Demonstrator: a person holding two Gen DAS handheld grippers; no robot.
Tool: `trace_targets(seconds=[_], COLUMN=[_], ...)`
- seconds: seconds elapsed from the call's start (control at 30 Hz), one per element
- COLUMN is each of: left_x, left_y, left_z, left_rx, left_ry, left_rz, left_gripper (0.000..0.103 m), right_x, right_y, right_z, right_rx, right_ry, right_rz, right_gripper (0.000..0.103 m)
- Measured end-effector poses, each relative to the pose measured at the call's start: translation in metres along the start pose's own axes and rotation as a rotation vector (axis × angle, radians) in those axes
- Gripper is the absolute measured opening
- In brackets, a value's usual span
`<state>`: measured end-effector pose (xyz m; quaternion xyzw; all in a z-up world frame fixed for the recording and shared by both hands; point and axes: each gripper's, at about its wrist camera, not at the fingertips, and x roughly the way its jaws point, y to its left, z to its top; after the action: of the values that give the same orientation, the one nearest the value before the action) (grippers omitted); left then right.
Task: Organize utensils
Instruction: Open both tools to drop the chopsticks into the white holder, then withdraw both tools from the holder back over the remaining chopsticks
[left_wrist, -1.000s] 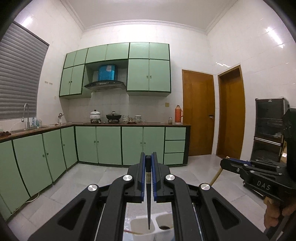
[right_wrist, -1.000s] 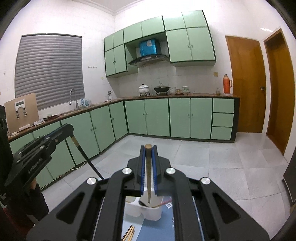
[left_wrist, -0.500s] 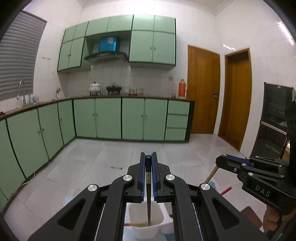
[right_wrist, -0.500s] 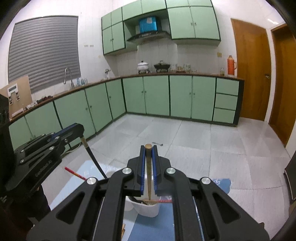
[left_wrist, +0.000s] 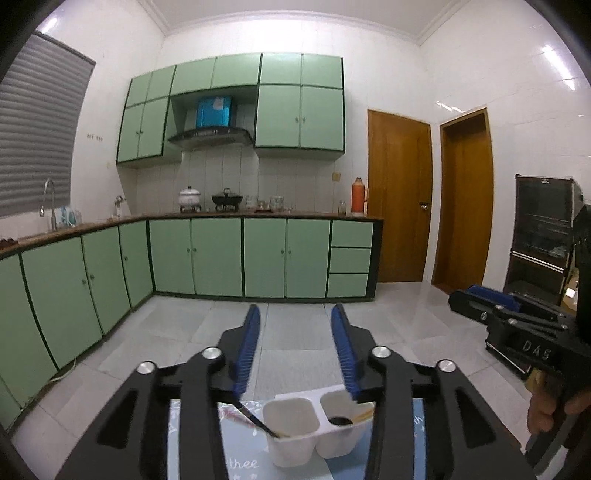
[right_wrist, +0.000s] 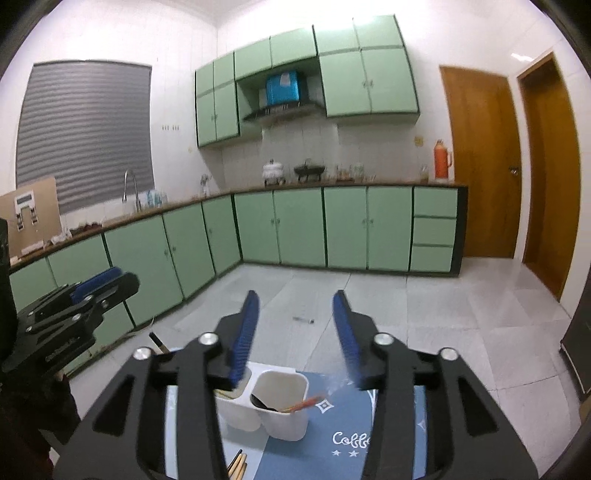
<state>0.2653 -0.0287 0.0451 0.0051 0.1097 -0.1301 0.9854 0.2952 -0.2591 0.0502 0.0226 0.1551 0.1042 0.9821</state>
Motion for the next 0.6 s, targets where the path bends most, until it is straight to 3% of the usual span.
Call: trace_targets(seconds=[0.13,0.23,0.43,0.6], left_x=[-0.036,-0.058,-0.087,-0.095], left_y=[-0.003,-0.004,-0.004,-0.003], left_z=[-0.013,-0.032,-0.087,-0.134], left_rx=[-0.005,-0.021,-0.039,-0.048], left_ry=[-0.015,0.008,0.098,0.208], left_rz=[0.004,0.006,0.019,0.027], left_gripper=[0.058,0.063,0.068,0.068], right_x=[-0.043,-0.074,-0.102,-0.105], right_y=[-0.007,-0.006,0.005,0.02], right_z=[-0.016,-0.04,-0.092,-0.141], right_rx=[0.014,0.018,0.025,0.043], right_ry=[-0.067,-0.09,-0.035,0.081], right_rz=[-0.033,-0.058,-0.061,-0.05], right_gripper=[0.078,0.088,0.09,0.09])
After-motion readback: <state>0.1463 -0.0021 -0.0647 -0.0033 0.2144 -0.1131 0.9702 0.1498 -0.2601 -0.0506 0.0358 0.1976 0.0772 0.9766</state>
